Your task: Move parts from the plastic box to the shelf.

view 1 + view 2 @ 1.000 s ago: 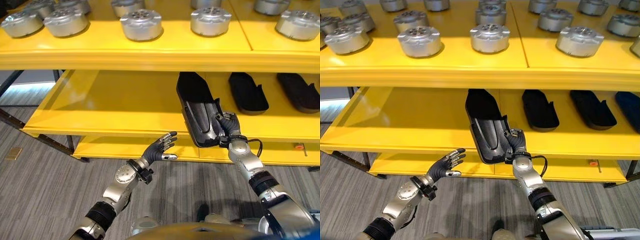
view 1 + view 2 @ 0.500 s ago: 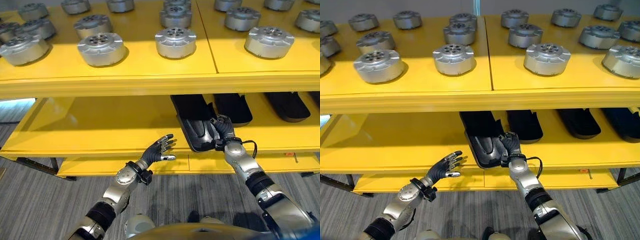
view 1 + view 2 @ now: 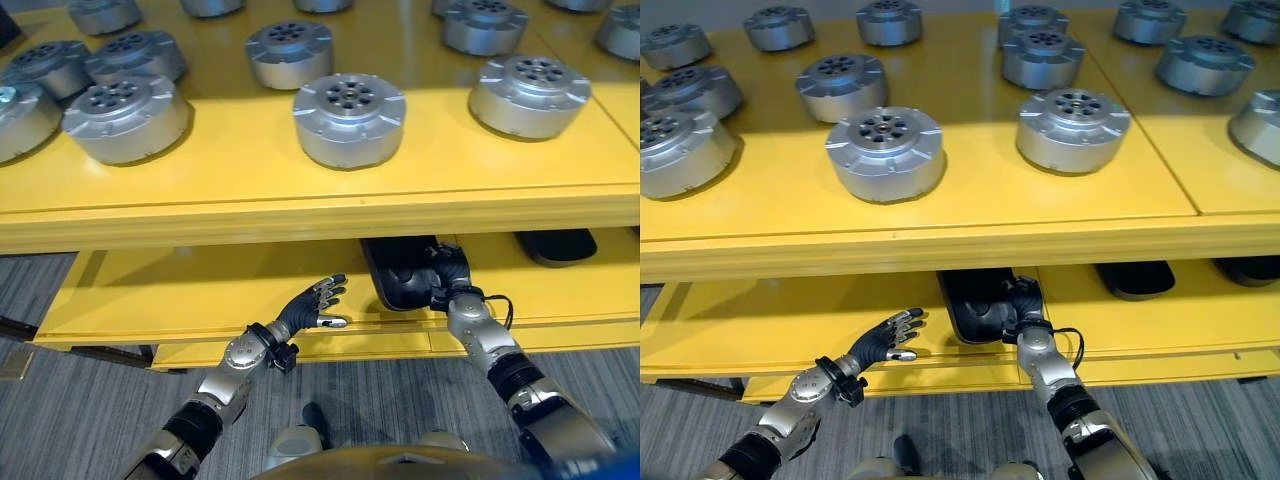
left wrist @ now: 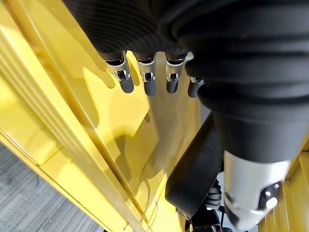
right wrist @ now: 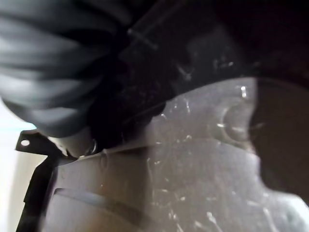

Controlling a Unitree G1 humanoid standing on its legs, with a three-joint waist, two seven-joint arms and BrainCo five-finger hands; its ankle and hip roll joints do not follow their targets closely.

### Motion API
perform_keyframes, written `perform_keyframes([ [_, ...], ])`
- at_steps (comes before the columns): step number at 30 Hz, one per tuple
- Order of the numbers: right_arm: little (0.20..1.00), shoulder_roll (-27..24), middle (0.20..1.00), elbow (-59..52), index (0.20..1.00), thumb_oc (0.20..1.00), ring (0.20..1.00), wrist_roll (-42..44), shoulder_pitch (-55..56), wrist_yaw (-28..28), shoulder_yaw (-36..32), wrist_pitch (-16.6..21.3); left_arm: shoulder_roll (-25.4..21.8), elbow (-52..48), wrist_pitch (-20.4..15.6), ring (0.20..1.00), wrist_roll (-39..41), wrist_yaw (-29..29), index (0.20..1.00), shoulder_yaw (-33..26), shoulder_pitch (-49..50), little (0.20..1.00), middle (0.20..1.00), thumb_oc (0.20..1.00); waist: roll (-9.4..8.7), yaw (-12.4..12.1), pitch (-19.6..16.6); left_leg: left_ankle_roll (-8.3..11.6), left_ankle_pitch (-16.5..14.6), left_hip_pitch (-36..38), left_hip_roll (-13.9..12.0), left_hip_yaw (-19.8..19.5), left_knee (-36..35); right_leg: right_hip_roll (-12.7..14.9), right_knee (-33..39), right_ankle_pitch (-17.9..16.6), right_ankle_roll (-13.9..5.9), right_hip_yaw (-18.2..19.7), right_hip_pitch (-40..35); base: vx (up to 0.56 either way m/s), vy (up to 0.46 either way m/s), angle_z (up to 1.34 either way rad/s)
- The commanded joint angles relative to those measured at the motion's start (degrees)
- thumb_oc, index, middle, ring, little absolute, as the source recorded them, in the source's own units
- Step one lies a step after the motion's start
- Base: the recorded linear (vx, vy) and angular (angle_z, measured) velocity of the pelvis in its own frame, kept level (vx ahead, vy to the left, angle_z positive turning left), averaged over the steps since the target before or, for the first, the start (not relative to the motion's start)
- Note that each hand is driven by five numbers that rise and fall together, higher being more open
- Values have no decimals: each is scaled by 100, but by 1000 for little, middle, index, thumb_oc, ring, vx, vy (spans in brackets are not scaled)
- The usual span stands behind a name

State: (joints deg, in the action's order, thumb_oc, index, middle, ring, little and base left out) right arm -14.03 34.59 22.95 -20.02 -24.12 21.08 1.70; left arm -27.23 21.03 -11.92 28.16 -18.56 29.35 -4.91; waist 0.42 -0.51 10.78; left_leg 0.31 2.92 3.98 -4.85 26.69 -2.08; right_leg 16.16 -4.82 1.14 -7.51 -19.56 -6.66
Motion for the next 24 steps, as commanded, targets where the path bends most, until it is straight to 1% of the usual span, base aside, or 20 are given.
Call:
perform_keyframes([
  [1,200,-295,200,-308,200,200,200,103,-258,-95,-133,450,272,-257,-322,1000,142,-221,1000,24,107,1000,1000,1000,126,14,-116,269,109,119,-547,-301,150,-628,-356,259,213,-37,264,-18,55,-16],
  [3,200,-253,200,-282,200,200,200,104,-265,-96,-125,400,271,-293,-319,1000,109,-214,1000,-2,139,1000,1000,1000,124,-30,-98,233,109,131,-510,-272,125,-604,-369,238,179,-111,272,-36,86,-19],
  [5,200,-225,200,-197,200,200,200,124,-326,-93,-129,312,262,-305,-281,1000,186,-126,1000,-39,171,1000,1000,1000,124,-122,-65,215,112,148,-480,-226,102,-549,-333,194,139,-265,237,-22,60,-31],
  [6,200,-205,200,-169,200,200,200,152,-339,-107,-109,278,266,-306,-276,1000,225,-56,1000,-66,210,1000,1000,1000,107,-164,-63,266,33,219,-448,-253,85,-512,-326,251,64,-305,178,-9,-5,-37],
  [7,200,-180,200,-133,200,200,200,161,-356,-110,-87,287,269,-290,-305,1000,250,6,1000,-91,253,1000,1000,1000,96,-205,-44,272,32,225,-457,-210,94,-512,-323,246,57,-402,159,-27,-41,-27],
  [8,200,-151,200,-120,200,200,200,159,-394,-150,-60,285,262,-322,-287,1000,271,55,1000,-130,281,1000,1000,1000,91,-239,-27,282,55,220,-478,-159,88,-563,-368,287,76,-463,178,-86,-78,-24],
  [9,200,-133,200,-113,200,200,200,154,-419,-211,-35,265,248,-349,-279,1000,295,126,1000,-139,300,1000,1000,1000,70,-228,-7,299,63,181,-483,-134,103,-674,-313,296,123,-439,183,-85,-122,-25],
  [10,200,-118,200,-90,200,200,200,225,-413,-343,14,267,234,-352,-262,1000,311,172,1000,-131,287,1000,1000,1000,36,-209,26,310,21,41,-475,-205,237,-746,-262,320,188,-312,162,-115,-248,-14],
  [11,200,-152,200,8,200,200,200,232,-431,-325,-39,238,280,-343,-211,1000,354,251,1000,-215,296,1000,1000,1000,1,-251,38,339,42,-71,-479,-284,321,-791,-29,225,229,-317,70,-156,-316,2],
  [13,200,-220,200,97,200,200,200,266,-553,-414,-34,117,401,-293,-141,1000,636,286,1000,-312,227,1000,1000,1000,7,-252,43,412,97,-197,-542,-275,409,-790,159,133,250,-327,35,-150,-234,14],
  [17,200,-214,200,361,200,200,200,310,-849,-410,-104,-24,572,-215,-86,1000,667,331,1000,-377,170,1000,1000,1000,46,-289,38,486,151,-213,-615,-253,410,-776,227,123,296,-403,-8,-57,-86,6],
  [20,200,-210,200,434,200,200,200,238,-914,-406,-112,-64,590,-259,-62,1000,728,276,1000,-447,252,1000,1000,1000,52,-310,30,507,139,-228,-656,-159,460,-763,266,133,330,-502,-51,-38,-93,5],
  [23,200,-180,200,380,200,200,200,235,-885,-530,-76,-106,579,-341,-83,1000,728,18,1000,-482,271,1000,1000,1000,59,-209,4,497,82,-181,-776,278,630,-672,362,52,329,-698,-58,-95,-17,13],
  [24,200,-188,200,379,200,200,200,248,-893,-554,-78,-124,579,-376,-85,1000,700,-39,1000,-476,257,1000,1000,1000,51,-198,-1,506,51,-196,-825,311,738,-650,341,50,338,-718,-37,-91,51,20],
])
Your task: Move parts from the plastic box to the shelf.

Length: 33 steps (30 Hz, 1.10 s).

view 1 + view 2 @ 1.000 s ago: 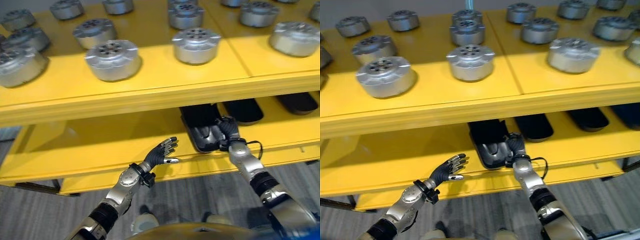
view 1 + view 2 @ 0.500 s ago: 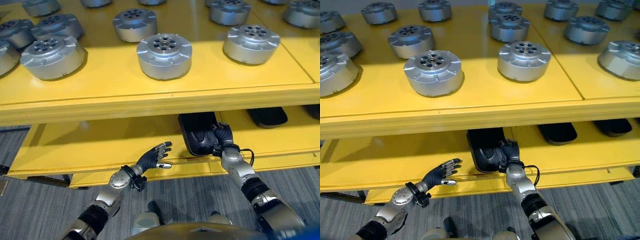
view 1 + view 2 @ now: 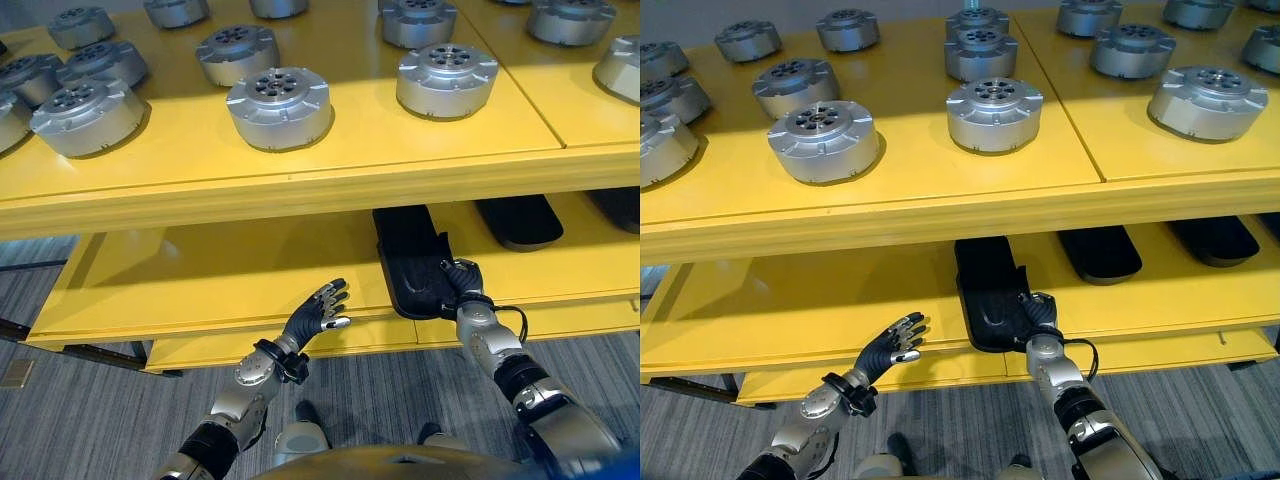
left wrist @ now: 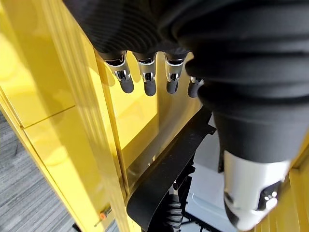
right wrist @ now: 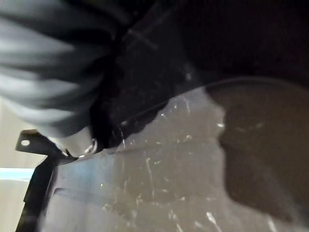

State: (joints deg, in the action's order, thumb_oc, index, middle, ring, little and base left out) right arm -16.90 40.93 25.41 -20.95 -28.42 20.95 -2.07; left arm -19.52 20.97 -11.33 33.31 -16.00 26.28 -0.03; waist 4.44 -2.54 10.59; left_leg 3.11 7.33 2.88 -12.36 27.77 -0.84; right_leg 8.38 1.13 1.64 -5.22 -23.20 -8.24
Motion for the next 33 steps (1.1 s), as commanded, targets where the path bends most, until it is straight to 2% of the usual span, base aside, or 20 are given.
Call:
perform_keyframes([
  [1,200,86,200,-223,200,200,200,10,-827,-130,-73,252,-189,-402,-150,1000,154,-338,1000,-155,-242,1000,1000,1000,-360,-2,16,248,-377,-114,-137,191,758,134,-279,15,132,-346,130,-69,117,28],
  [2,200,54,200,-74,200,200,200,12,-970,-38,-92,268,-195,-495,-157,1000,-3,-310,1000,-110,-296,1000,1000,1000,-380,-27,5,299,-365,-191,-320,37,1218,129,-418,109,218,-250,198,-43,143,27],
  [4,200,8,200,-3,200,200,200,8,-1079,55,-88,245,-228,-503,-128,1000,-40,-260,1000,-75,-386,1000,1000,1000,-386,-16,-35,264,-468,-119,-333,-11,1305,169,-556,170,236,-203,285,-16,213,-3],
  [6,200,-14,200,47,200,200,200,48,-1195,39,-48,208,-255,-495,-28,1000,-8,-226,1000,-15,-509,1000,1000,1000,-347,-12,-79,207,-568,-7,-220,-168,1100,206,-754,225,213,-132,398,13,284,-24],
  [9,200,8,200,256,200,200,200,155,-1182,-30,-56,224,-301,-294,36,1000,-39,-196,1000,197,-752,1000,1000,1000,-283,50,-157,120,-736,323,-78,-111,723,321,-944,222,92,-172,387,115,352,14],
  [18,200,1,200,556,200,200,200,191,-1100,-298,-286,214,-536,-383,-135,1000,16,84,1000,261,-560,1000,1000,1000,-239,-101,-87,43,-669,374,79,-257,460,511,-972,88,-181,-118,443,21,155,7],
  [24,200,-113,200,603,200,200,200,180,-1038,-152,-397,285,-615,-411,-233,1000,53,168,1000,110,-382,1000,1000,1000,-260,-203,14,36,-592,278,101,-314,410,538,-1005,98,-229,-122,461,-21,63,-1],
  [33,200,-343,200,1016,200,200,200,334,-1379,-212,-601,174,-767,-510,-273,1000,143,258,1000,-11,-401,1000,1000,1000,-248,-369,193,57,-569,34,94,-358,516,605,-1186,165,-267,-203,611,-64,50,5],
])
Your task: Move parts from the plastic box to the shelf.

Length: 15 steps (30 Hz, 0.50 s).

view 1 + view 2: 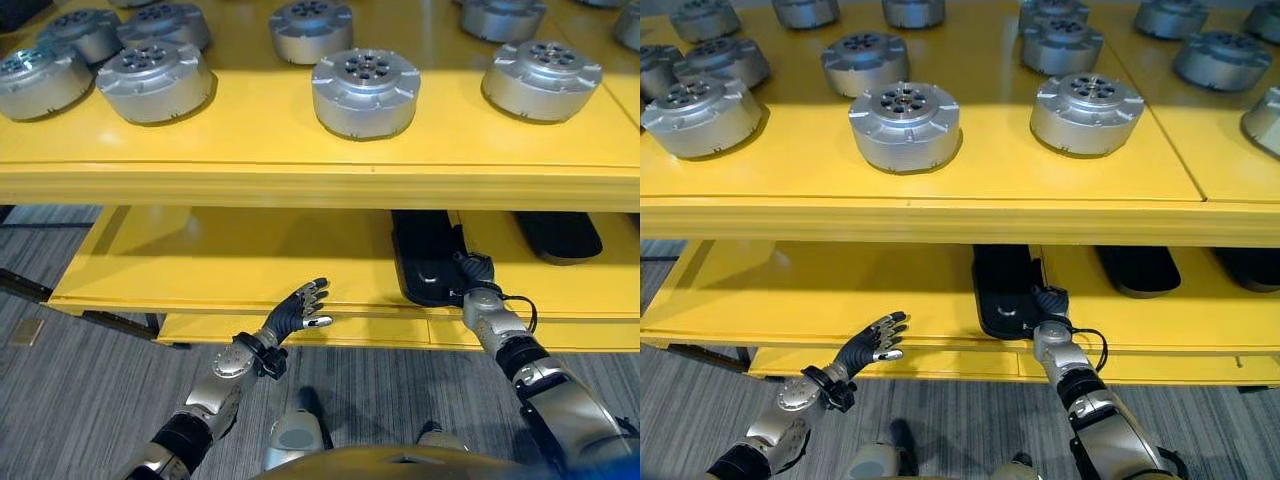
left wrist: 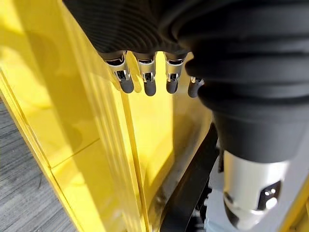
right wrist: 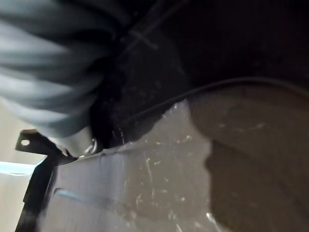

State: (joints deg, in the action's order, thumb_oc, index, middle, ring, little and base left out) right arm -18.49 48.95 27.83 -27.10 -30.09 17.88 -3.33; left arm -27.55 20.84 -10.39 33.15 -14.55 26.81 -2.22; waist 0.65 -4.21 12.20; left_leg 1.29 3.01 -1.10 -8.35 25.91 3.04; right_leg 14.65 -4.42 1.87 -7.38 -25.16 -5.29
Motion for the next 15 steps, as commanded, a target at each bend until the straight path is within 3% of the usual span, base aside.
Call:
perform_keyframes([
  [1,200,-216,200,310,200,200,200,88,-823,-17,-317,293,14,-520,-375,1000,194,159,1000,-64,-204,1000,1000,1000,138,-223,53,234,-143,411,-302,-179,145,-12,-654,152,-55,-16,325,-48,48,2],
  [15,200,-618,200,1235,200,200,200,325,-1822,238,-474,223,-275,-1025,-303,1000,481,360,1000,-107,-658,1000,1000,1000,231,-501,499,254,-205,1,-297,-225,414,131,-929,186,-147,-74,650,-69,29,9],
])
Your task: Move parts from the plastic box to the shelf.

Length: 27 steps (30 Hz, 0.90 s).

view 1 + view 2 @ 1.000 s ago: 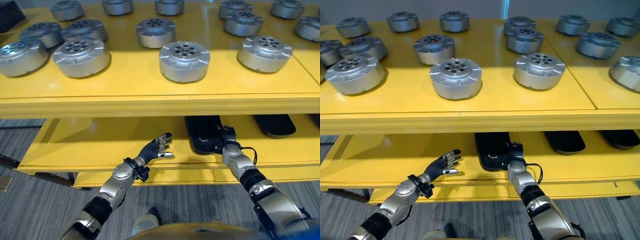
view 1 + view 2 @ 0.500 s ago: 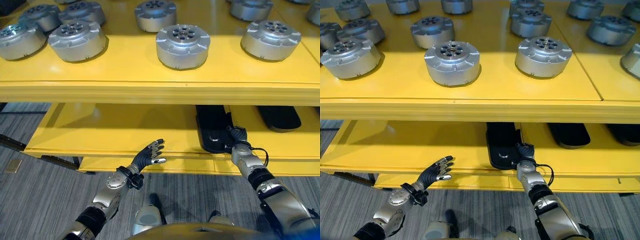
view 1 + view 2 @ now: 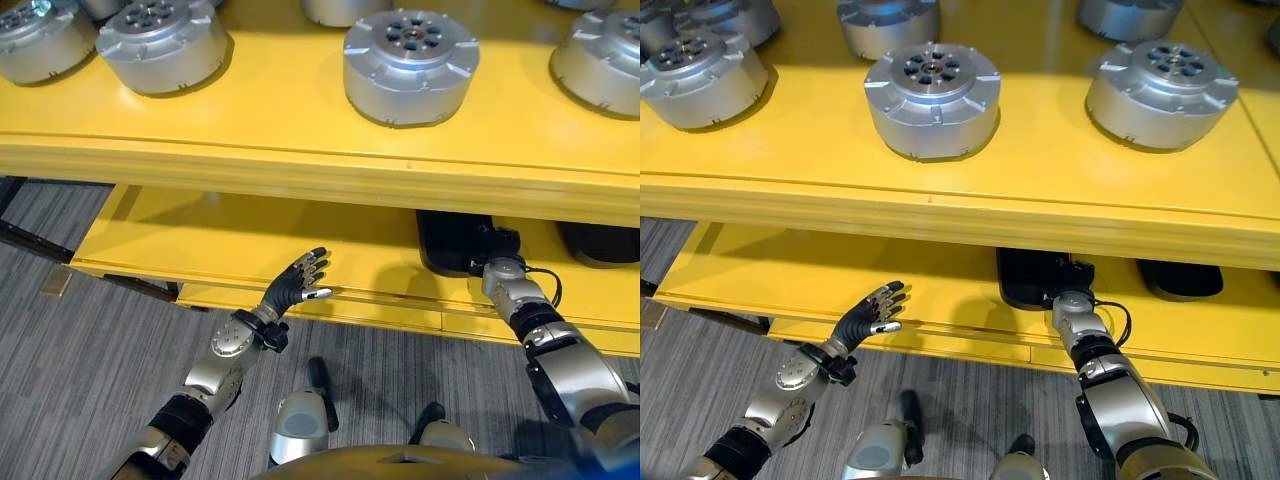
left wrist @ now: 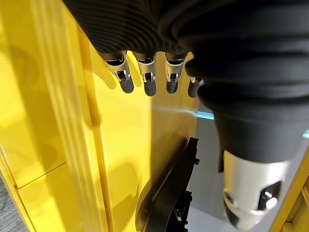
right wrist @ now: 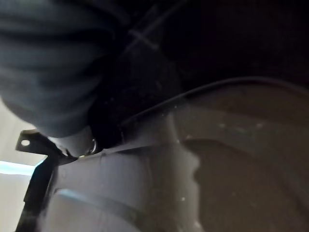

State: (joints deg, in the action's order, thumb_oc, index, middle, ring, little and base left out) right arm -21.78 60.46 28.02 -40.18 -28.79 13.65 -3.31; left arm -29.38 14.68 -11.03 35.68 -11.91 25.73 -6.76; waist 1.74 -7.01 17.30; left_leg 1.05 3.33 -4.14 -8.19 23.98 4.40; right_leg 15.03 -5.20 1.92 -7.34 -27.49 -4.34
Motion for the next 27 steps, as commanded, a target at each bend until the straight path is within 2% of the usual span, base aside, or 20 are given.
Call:
perform_keyframes([
  [1,200,-336,200,173,200,200,200,242,-625,165,-56,225,-106,-434,-235,1000,271,109,1000,12,-261,1000,1000,1000,135,-239,40,284,-238,257,-309,-37,298,99,-878,193,-154,161,593,-73,16,12],
  [10,200,-476,200,504,200,200,200,375,-1189,150,97,156,-57,-537,-263,1000,422,206,1000,172,-544,1000,1000,1000,206,-340,350,321,-190,-21,-311,-64,363,149,-1032,227,-160,148,824,-65,22,2],
  [20,200,-523,200,813,200,200,200,909,-1783,-2,229,-26,37,-716,-266,1000,461,558,1000,537,-840,1000,1000,1000,277,-397,693,369,-222,-354,-376,-78,655,242,-1350,283,-123,137,1124,-29,14,0],
  [27,200,-535,200,890,200,200,200,681,-2097,-89,401,-98,89,-677,-271,1000,498,717,1000,722,-952,1000,1000,1000,315,-401,834,388,-234,-473,-400,-85,773,292,-1528,314,-103,145,1271,0,0,0],
])
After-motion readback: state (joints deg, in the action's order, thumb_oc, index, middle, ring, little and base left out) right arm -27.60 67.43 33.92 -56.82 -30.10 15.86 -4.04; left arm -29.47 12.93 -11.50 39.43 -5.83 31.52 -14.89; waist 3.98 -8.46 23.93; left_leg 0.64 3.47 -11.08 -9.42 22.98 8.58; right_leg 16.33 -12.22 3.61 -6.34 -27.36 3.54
